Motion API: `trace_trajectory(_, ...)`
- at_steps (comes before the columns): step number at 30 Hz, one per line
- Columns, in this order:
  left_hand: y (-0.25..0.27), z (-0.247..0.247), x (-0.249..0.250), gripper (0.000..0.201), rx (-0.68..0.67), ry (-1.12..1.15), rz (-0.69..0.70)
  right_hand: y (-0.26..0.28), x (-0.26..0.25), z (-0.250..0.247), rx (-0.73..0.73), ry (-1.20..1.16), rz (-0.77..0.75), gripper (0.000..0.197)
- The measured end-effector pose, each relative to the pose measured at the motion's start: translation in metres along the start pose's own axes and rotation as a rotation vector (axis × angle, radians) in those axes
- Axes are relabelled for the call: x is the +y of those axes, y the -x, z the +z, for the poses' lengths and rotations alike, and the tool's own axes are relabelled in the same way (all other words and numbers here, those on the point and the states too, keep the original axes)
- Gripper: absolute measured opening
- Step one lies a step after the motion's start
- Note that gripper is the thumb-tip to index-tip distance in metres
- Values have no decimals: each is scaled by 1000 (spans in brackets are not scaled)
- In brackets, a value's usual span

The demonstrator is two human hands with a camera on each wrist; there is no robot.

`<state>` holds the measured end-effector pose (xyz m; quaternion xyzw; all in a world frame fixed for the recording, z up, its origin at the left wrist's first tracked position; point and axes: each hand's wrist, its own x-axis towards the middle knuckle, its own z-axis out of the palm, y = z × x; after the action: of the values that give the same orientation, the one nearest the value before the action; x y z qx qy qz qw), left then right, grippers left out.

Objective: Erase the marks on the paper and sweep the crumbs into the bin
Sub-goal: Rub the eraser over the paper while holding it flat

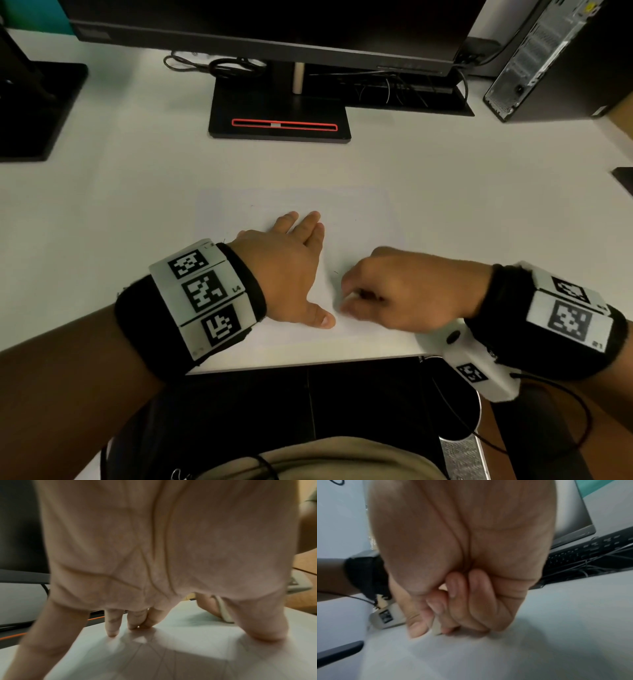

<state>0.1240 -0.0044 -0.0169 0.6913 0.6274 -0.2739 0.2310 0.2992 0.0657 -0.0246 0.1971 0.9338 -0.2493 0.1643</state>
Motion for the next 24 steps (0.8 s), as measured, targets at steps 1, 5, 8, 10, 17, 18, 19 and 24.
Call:
trace_trajectory(1,0,0,0,125,2,1,1,2,0,0,-28,-2,-4,41)
trace_trajectory(5,0,-1,0,125,3,8,-4,-3,15,-13,44,29,64,42)
trace_trajectory(8,0,-1,0,125,10,16,-4,-4,5,-3,33,-14,14,40)
trace_trajectory(10,0,-1,0,125,12,15,-3,-1,3,1,-28,-29,2,40)
trace_trajectory(17,0,-5,0,131,-6,3,-11,11,32,-26,162,-145,255,43)
trace_trajectory(18,0,-7,-2,135,-10,-1,-4,15,29,-26,218,-285,285,41)
trace_trajectory(19,0,-8,-5,137,-14,-3,5,18,23,-25,283,-468,308,39)
trace_trajectory(24,0,-12,-16,141,-3,-39,42,22,-26,16,234,-1370,287,21)
